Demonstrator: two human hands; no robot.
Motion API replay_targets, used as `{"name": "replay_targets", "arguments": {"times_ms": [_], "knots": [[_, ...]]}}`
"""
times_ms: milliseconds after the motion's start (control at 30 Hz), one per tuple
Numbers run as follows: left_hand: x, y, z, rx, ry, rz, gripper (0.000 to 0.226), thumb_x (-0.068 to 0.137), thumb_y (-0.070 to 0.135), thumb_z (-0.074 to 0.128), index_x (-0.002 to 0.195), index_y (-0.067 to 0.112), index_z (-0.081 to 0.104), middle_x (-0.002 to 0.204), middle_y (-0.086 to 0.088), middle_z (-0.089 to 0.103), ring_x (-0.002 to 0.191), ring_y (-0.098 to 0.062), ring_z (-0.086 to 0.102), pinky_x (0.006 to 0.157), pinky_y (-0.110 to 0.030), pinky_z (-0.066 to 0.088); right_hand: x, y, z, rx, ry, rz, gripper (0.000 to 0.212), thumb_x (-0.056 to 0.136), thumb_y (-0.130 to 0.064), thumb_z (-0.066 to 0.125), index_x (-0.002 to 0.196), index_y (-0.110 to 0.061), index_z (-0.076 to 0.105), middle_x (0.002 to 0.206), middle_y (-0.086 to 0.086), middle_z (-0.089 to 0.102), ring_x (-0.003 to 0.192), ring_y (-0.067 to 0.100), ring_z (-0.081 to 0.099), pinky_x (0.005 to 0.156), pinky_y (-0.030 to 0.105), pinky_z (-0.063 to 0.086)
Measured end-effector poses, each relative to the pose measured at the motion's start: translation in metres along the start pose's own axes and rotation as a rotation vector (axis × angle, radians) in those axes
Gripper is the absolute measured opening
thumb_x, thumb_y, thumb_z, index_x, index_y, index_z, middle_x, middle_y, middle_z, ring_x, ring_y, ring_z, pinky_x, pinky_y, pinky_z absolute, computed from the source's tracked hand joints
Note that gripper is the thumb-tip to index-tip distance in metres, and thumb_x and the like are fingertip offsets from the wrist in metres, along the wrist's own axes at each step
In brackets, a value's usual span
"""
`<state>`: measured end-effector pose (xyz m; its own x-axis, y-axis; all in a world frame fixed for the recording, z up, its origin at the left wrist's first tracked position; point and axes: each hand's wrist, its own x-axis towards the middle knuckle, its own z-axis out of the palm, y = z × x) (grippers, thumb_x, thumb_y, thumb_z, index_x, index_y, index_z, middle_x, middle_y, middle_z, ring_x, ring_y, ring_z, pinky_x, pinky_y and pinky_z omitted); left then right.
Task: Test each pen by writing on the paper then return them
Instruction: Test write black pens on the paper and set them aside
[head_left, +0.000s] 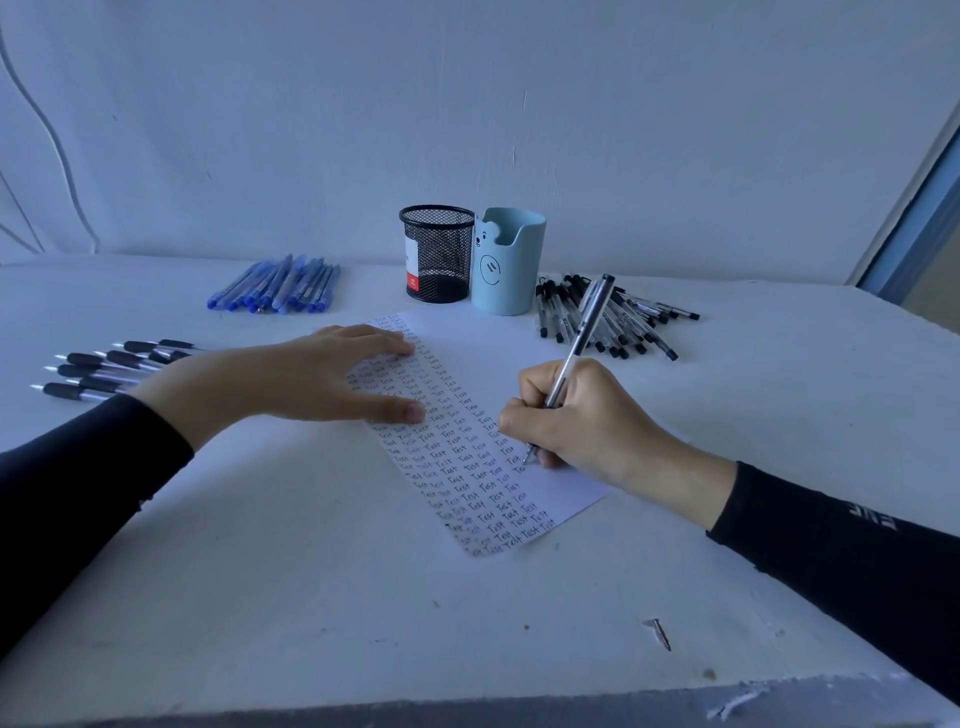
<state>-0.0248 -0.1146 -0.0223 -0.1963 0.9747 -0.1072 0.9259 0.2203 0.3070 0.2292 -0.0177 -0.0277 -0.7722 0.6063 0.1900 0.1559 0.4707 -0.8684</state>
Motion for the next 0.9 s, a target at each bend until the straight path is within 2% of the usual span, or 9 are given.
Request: {"name": "replay_targets", "arguments": {"times_ms": [100, 200, 300, 400, 533, 667, 733, 767, 900], "knots": [[0.0, 0.0, 0.0, 0.0, 0.0, -0.006, 0.109, 0.048, 0.098, 0.045, 0.144, 0.05, 0.03, 0.155, 0.022, 0.023, 0.144, -0.009, 0.018, 0.118, -0.041, 0.015, -0.001, 0.0, 0.0, 0.003, -0.008, -0.003, 0.043, 0.084, -0.003, 0.066, 0.053, -0.011, 0.038, 0.049, 0.006, 0.043, 0.039, 0.011, 0.047, 0.044, 0.017, 0.042], [0.001, -0.001, 0.0, 0.003, -0.002, -0.004, 0.108, 0.048, 0.098, 0.045, 0.144, 0.05, 0.03, 0.155, 0.022, 0.023, 0.144, -0.009, 0.018, 0.118, -0.041, 0.015, -0.001, 0.0, 0.0, -0.001, -0.005, -0.008, 0.043, 0.085, -0.005, 0.067, 0.053, -0.012, 0.039, 0.051, 0.01, 0.044, 0.04, 0.011, 0.051, 0.043, 0.019, 0.042], [0.0, -0.001, 0.0, -0.005, 0.002, -0.003, 0.109, 0.047, 0.099, 0.045, 0.143, 0.051, 0.03, 0.154, 0.022, 0.023, 0.144, -0.008, 0.017, 0.118, -0.039, 0.015, -0.001, 0.001, 0.0, -0.035, 0.0, -0.019, 0.044, 0.085, -0.005, 0.066, 0.052, -0.013, 0.038, 0.048, 0.005, 0.041, 0.039, 0.011, 0.049, 0.045, 0.022, 0.043], [0.0, 0.0, 0.0, -0.003, -0.001, -0.007, 0.109, 0.047, 0.098, 0.045, 0.144, 0.05, 0.03, 0.155, 0.021, 0.023, 0.144, -0.008, 0.017, 0.118, -0.039, 0.015, 0.0, -0.002, -0.001, 0.024, 0.015, 0.008, 0.041, 0.089, -0.008, 0.06, 0.053, -0.014, 0.041, 0.052, 0.006, 0.049, 0.041, 0.01, 0.05, 0.045, 0.019, 0.041], [-0.001, -0.001, 0.0, -0.009, -0.003, -0.013, 0.108, 0.048, 0.098, 0.046, 0.143, 0.051, 0.03, 0.155, 0.022, 0.022, 0.144, -0.008, 0.017, 0.119, -0.041, 0.015, 0.002, -0.008, -0.008, 0.153, -0.007, 0.058, 0.045, 0.097, -0.014, 0.054, 0.053, -0.016, 0.047, 0.051, 0.002, 0.051, 0.043, 0.011, 0.035, 0.041, 0.017, 0.029], [-0.002, 0.0, -0.001, -0.018, -0.011, -0.017, 0.108, 0.047, 0.099, 0.046, 0.143, 0.052, 0.029, 0.155, 0.022, 0.021, 0.145, -0.009, 0.016, 0.12, -0.043, 0.016, 0.008, -0.011, -0.018, 0.239, -0.031, 0.13, 0.026, 0.097, -0.04, 0.055, 0.091, -0.014, 0.054, 0.042, 0.001, 0.034, 0.039, 0.014, 0.02, 0.042, 0.022, 0.014], [-0.003, 0.002, -0.001, -0.013, -0.023, -0.015, 0.108, 0.048, 0.098, 0.046, 0.144, 0.051, 0.028, 0.155, 0.022, 0.02, 0.145, -0.01, 0.015, 0.12, -0.044, 0.015, 0.01, -0.01, -0.021, 0.303, -0.041, 0.182, 0.033, 0.101, -0.045, 0.042, 0.111, -0.018, 0.057, 0.042, 0.0, 0.036, 0.037, 0.013, 0.025, 0.04, 0.02, 0.019], [-0.004, 0.003, -0.002, -0.012, -0.03, -0.017, 0.109, 0.048, 0.097, 0.045, 0.144, 0.051, 0.028, 0.155, 0.022, 0.019, 0.145, -0.01, 0.015, 0.12, -0.044, 0.014, 0.011, -0.01, -0.022, 0.334, -0.033, 0.188, 0.034, 0.104, -0.042, 0.037, 0.114, -0.017, 0.057, 0.043, 0.001, 0.04, 0.037, 0.013, 0.032, 0.039, 0.021, 0.025], [-0.006, 0.006, -0.003, -0.003, -0.039, -0.02, 0.11, 0.047, 0.097, 0.044, 0.146, 0.05, 0.026, 0.156, 0.021, 0.018, 0.146, -0.011, 0.013, 0.119, -0.043, 0.014, 0.013, -0.012, -0.025, 0.517, -0.028, 0.164, 0.019, 0.103, -0.021, 0.044, 0.102, -0.009, 0.058, 0.066, 0.007, 0.065, 0.06, 0.018, 0.062, 0.059, 0.026, 0.051]]}}
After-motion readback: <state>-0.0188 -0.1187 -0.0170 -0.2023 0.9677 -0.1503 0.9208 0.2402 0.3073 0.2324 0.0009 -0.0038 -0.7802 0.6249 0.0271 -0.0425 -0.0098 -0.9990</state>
